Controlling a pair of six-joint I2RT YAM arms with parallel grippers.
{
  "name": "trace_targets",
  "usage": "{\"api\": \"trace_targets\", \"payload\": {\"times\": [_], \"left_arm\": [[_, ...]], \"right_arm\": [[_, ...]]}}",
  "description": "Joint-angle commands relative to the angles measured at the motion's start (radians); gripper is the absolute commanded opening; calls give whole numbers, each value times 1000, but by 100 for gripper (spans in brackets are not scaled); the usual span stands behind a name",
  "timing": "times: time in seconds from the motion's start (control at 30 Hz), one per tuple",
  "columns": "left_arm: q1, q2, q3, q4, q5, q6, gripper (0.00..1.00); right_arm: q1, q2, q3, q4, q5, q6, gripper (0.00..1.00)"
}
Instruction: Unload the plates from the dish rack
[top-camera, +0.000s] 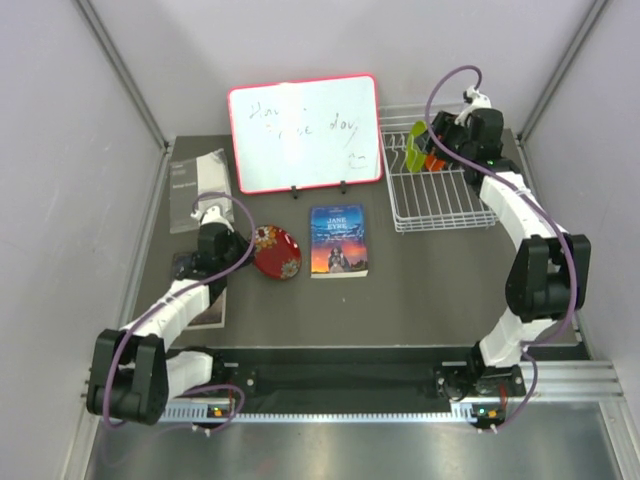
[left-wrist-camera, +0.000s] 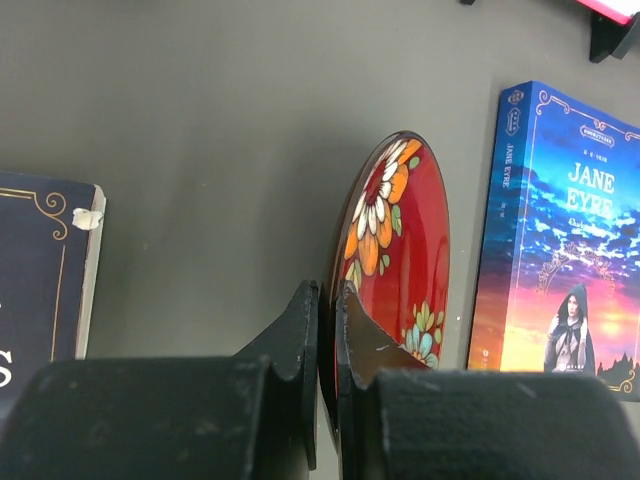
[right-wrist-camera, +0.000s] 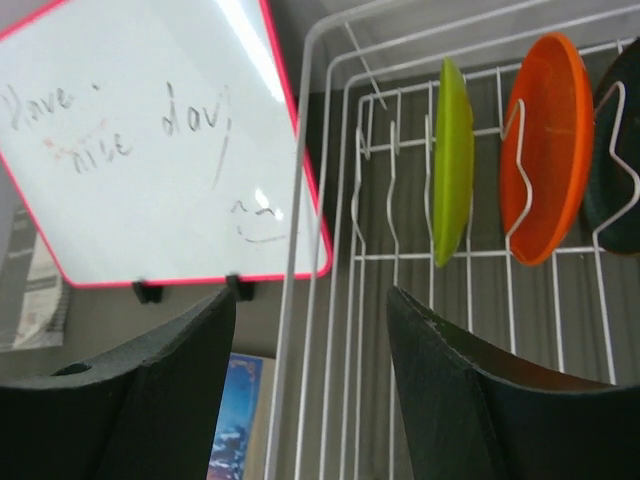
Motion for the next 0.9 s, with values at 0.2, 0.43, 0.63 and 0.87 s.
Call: {"api": "trace_targets", "payload": {"times": [0.2,0.43,0.63,0.87], "left_arm": [[0,37,1,7,-90,8,3],[0,95,15,-99,-226,11,8],[-2,167,59,-131,-216,15,12],[-2,219,90,-159,-200,15,20]], "right_arm": [[-15,126,149,-89,95,-92,63],[-15,174,197,-120,132,-134,64],[-15,200,232,-143,139,-149,64],[-14,223,261,-163,155,-168,64]]}}
